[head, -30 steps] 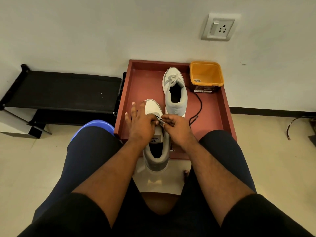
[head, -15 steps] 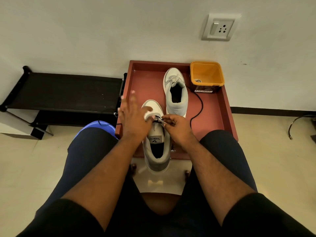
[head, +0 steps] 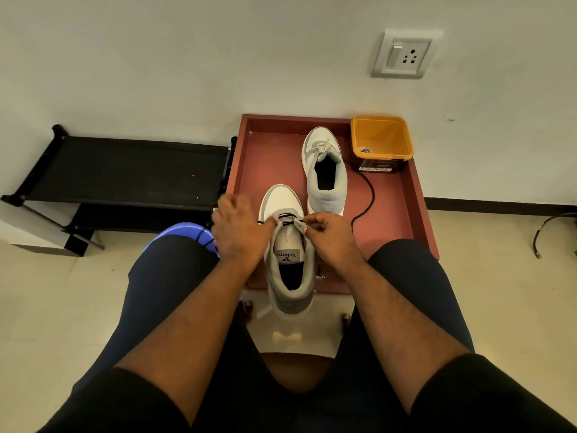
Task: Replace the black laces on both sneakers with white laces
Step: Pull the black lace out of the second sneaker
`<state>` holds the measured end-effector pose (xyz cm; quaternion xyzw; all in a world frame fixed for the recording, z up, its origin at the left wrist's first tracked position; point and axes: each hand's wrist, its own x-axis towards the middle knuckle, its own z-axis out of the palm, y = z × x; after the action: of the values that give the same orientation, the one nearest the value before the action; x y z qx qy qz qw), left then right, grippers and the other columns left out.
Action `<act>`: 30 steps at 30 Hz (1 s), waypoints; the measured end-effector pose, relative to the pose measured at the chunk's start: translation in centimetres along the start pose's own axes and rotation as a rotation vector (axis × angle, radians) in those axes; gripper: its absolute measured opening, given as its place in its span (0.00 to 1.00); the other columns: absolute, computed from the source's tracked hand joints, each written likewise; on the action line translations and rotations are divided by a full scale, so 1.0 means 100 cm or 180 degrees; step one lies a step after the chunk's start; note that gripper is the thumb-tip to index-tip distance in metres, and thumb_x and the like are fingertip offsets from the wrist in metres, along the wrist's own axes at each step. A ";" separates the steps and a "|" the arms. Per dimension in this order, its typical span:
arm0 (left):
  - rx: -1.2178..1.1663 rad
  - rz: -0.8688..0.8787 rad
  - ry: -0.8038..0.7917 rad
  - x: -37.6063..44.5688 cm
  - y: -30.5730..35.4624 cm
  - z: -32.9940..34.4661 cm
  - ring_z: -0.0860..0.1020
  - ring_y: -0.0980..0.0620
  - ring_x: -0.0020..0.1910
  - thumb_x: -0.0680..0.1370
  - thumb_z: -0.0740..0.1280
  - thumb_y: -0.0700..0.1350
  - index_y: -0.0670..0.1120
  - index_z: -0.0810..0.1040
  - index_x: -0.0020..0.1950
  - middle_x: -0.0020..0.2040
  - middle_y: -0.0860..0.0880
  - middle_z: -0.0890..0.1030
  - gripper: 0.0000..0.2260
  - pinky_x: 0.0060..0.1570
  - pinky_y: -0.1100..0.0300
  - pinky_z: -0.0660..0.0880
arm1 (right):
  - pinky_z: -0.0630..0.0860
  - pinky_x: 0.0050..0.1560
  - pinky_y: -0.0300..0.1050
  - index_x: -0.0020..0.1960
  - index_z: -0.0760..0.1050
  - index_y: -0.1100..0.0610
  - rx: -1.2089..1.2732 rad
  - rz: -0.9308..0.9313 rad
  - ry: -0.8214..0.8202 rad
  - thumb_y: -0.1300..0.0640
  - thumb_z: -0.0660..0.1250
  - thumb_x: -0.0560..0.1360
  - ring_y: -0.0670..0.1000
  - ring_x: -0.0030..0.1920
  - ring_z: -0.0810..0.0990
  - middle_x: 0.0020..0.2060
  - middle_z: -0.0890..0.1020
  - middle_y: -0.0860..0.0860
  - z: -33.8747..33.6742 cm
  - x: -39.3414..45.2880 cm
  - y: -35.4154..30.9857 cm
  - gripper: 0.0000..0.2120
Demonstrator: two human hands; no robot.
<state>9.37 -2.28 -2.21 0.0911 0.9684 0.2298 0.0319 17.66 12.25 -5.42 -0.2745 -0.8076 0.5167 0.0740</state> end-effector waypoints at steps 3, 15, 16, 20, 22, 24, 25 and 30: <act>0.0375 0.0401 -0.0339 -0.012 0.007 0.014 0.74 0.47 0.55 0.75 0.69 0.57 0.47 0.76 0.57 0.55 0.47 0.76 0.18 0.53 0.54 0.73 | 0.77 0.49 0.37 0.55 0.81 0.57 -0.0230 -0.0189 0.0026 0.61 0.69 0.75 0.45 0.46 0.81 0.46 0.84 0.49 -0.001 -0.002 -0.001 0.09; -0.1257 0.0033 -0.1023 -0.002 -0.012 0.019 0.77 0.55 0.36 0.73 0.73 0.51 0.46 0.81 0.53 0.41 0.48 0.82 0.12 0.36 0.63 0.72 | 0.75 0.40 0.32 0.46 0.83 0.53 -0.0089 -0.0232 -0.0097 0.56 0.70 0.75 0.41 0.39 0.80 0.38 0.82 0.43 -0.006 -0.006 -0.003 0.03; -0.1350 0.0062 -0.1019 -0.002 -0.011 0.019 0.77 0.54 0.40 0.73 0.74 0.51 0.47 0.80 0.57 0.45 0.47 0.82 0.15 0.40 0.63 0.72 | 0.76 0.40 0.33 0.44 0.83 0.52 -0.0003 -0.0174 -0.0085 0.55 0.70 0.75 0.41 0.39 0.80 0.37 0.83 0.43 -0.007 -0.004 -0.004 0.04; -0.0580 0.0627 -0.0782 0.002 -0.005 0.016 0.71 0.49 0.62 0.77 0.69 0.49 0.54 0.71 0.70 0.64 0.48 0.73 0.22 0.59 0.57 0.68 | 0.71 0.43 0.25 0.49 0.82 0.55 -0.0107 -0.0200 0.0239 0.62 0.68 0.76 0.38 0.41 0.78 0.40 0.81 0.42 -0.014 0.014 -0.003 0.06; -0.0101 0.0798 -0.0873 0.002 -0.001 0.016 0.63 0.46 0.70 0.78 0.66 0.48 0.59 0.66 0.73 0.71 0.51 0.66 0.24 0.65 0.48 0.63 | 0.75 0.52 0.34 0.52 0.82 0.59 -0.0307 -0.0204 0.0002 0.65 0.67 0.76 0.44 0.46 0.80 0.45 0.83 0.48 -0.012 0.024 -0.001 0.08; -0.0038 0.0718 -0.1056 0.003 0.001 0.020 0.60 0.46 0.73 0.78 0.66 0.47 0.59 0.64 0.74 0.74 0.52 0.64 0.25 0.67 0.43 0.60 | 0.77 0.53 0.39 0.53 0.83 0.60 -0.0494 -0.0229 -0.0338 0.65 0.67 0.75 0.48 0.48 0.81 0.47 0.85 0.52 -0.008 0.030 0.000 0.09; -0.0125 0.0616 -0.1075 0.005 0.001 0.022 0.62 0.47 0.72 0.77 0.66 0.47 0.58 0.65 0.74 0.73 0.52 0.66 0.25 0.67 0.43 0.60 | 0.76 0.49 0.36 0.52 0.83 0.60 -0.0515 -0.0247 -0.0446 0.64 0.68 0.75 0.47 0.46 0.81 0.46 0.85 0.52 -0.005 0.031 0.000 0.08; -0.0798 0.0108 -0.0942 0.014 -0.002 0.025 0.74 0.51 0.64 0.76 0.68 0.49 0.55 0.70 0.71 0.64 0.52 0.78 0.23 0.67 0.47 0.61 | 0.76 0.42 0.35 0.47 0.83 0.59 -0.0027 -0.0040 -0.0372 0.61 0.69 0.75 0.46 0.40 0.80 0.41 0.84 0.52 0.007 0.040 0.002 0.05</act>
<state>8.21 -1.05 -4.52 0.1356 0.9153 0.3332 0.1811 14.16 13.83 -6.58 -0.2390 -0.8144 0.5280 0.0289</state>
